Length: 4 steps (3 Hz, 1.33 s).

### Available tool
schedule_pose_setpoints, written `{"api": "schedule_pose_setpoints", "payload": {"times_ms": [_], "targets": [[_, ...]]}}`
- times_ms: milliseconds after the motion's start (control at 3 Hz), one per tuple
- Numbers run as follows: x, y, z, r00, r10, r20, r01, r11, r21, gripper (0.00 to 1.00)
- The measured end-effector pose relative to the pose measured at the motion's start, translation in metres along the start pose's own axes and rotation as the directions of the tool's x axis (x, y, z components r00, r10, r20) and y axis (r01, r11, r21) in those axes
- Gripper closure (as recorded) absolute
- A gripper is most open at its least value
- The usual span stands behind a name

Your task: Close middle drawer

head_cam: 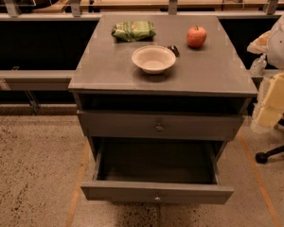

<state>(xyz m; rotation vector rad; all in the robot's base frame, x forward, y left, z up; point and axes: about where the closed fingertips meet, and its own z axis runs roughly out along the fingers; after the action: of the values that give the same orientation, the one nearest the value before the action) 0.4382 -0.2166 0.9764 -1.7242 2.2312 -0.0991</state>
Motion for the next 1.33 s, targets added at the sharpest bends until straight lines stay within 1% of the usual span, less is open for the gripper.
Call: {"api": "schedule_pose_setpoints", "payload": {"times_ms": [333, 667, 1000, 1333], "targets": [[0.0, 0.0, 0.0, 1.0, 0.0, 0.0, 0.0, 1.0, 0.0, 0.0], [-0.001, 0.0, -0.001, 1.0, 0.0, 0.002, 0.0, 1.0, 0.005, 0.05], [0.007, 0.007, 0.024, 1.0, -0.004, -0.001, 0.004, 0.9999, -0.011, 0.29], [0.03, 0.029, 0.071, 1.0, 0.001, 0.009, -0.001, 0.9998, -0.02, 0.52]]}}
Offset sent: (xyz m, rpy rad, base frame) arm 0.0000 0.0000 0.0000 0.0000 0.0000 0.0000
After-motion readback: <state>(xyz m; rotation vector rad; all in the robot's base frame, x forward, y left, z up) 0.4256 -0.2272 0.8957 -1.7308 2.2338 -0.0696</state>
